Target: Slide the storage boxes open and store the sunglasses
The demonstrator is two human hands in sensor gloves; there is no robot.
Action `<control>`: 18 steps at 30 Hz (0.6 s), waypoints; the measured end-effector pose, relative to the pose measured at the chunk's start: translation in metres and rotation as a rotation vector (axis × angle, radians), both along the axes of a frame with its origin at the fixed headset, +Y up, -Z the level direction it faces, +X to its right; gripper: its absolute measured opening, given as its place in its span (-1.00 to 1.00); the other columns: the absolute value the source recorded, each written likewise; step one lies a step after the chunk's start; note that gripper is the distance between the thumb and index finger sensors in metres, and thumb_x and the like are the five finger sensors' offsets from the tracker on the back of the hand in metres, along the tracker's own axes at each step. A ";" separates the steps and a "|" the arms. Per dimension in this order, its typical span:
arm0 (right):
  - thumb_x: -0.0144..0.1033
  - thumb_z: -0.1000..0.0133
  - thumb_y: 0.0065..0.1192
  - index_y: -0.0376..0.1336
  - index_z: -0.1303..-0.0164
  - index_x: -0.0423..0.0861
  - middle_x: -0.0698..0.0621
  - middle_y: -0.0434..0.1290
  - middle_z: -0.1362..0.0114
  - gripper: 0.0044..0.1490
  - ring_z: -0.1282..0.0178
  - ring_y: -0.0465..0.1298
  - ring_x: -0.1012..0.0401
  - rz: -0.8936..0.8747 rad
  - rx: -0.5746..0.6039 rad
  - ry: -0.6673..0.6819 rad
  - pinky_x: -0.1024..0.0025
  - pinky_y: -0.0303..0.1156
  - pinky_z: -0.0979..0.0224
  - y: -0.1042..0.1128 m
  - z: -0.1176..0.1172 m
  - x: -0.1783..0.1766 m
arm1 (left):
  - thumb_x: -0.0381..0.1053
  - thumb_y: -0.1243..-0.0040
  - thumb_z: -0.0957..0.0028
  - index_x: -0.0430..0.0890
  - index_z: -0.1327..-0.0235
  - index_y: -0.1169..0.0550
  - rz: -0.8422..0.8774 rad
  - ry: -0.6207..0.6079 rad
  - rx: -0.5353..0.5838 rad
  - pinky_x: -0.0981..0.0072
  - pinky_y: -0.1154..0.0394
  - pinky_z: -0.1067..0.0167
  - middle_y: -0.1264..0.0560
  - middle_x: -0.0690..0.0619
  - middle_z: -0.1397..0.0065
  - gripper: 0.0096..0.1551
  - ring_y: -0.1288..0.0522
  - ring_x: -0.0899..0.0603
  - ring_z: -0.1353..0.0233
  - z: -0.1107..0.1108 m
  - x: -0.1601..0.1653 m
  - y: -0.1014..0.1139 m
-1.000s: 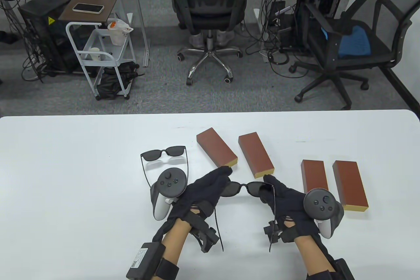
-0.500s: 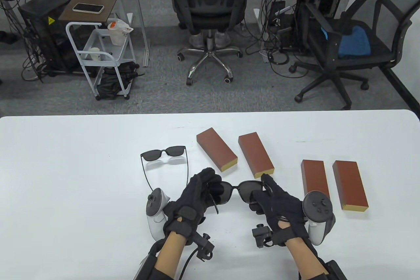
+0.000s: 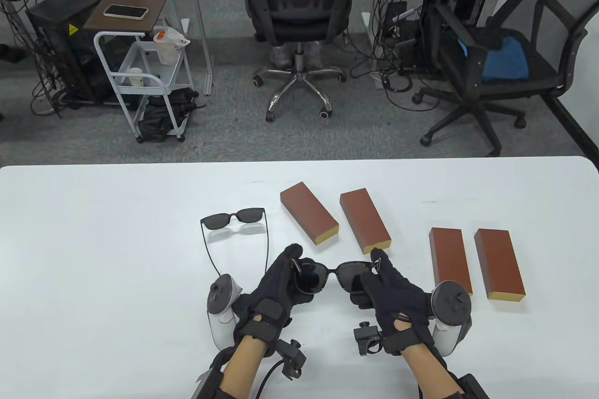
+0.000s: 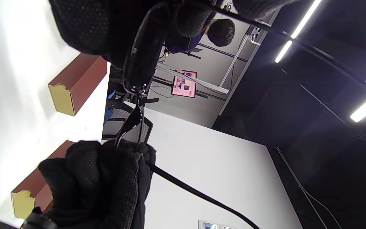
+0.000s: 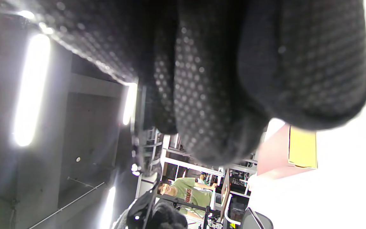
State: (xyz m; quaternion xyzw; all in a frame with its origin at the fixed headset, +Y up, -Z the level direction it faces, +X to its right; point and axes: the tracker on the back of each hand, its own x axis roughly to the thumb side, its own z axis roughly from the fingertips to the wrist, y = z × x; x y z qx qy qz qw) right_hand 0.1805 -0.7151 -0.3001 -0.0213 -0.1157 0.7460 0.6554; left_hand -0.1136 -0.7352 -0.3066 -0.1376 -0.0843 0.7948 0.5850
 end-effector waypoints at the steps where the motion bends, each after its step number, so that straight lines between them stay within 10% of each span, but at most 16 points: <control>1: -0.20 0.13 0.48 0.30 -0.16 -0.03 -0.02 0.76 0.28 -0.36 0.43 0.82 0.14 0.001 0.007 0.013 0.29 0.76 0.39 0.000 -0.001 0.000 | 0.34 0.20 -0.27 0.11 -0.70 -0.23 -0.005 0.004 0.000 -0.12 -0.46 -0.33 -0.32 -0.15 -0.65 -0.27 -0.46 -0.27 -0.47 0.000 0.000 0.001; 11: 0.22 0.30 0.50 0.18 -0.28 -0.10 -0.09 0.67 -0.01 0.05 0.11 0.75 0.02 0.004 0.108 0.265 0.19 0.71 0.09 -0.003 -0.006 -0.004 | 0.31 0.15 -0.29 0.04 -0.68 -0.24 -0.049 0.071 -0.040 -0.08 -0.49 -0.26 -0.37 -0.15 -0.59 -0.28 -0.51 -0.24 -0.39 0.001 -0.006 -0.003; 18: 0.51 0.20 0.10 0.17 -0.32 -0.11 -0.19 0.61 -0.13 0.10 -0.02 0.67 -0.12 -0.151 0.068 0.342 0.06 0.63 -0.02 -0.015 -0.006 -0.009 | 0.21 0.02 -0.30 0.02 -0.61 -0.33 -0.104 0.144 -0.049 -0.04 -0.56 -0.19 -0.47 -0.12 -0.51 -0.36 -0.59 -0.20 -0.30 0.001 -0.012 -0.005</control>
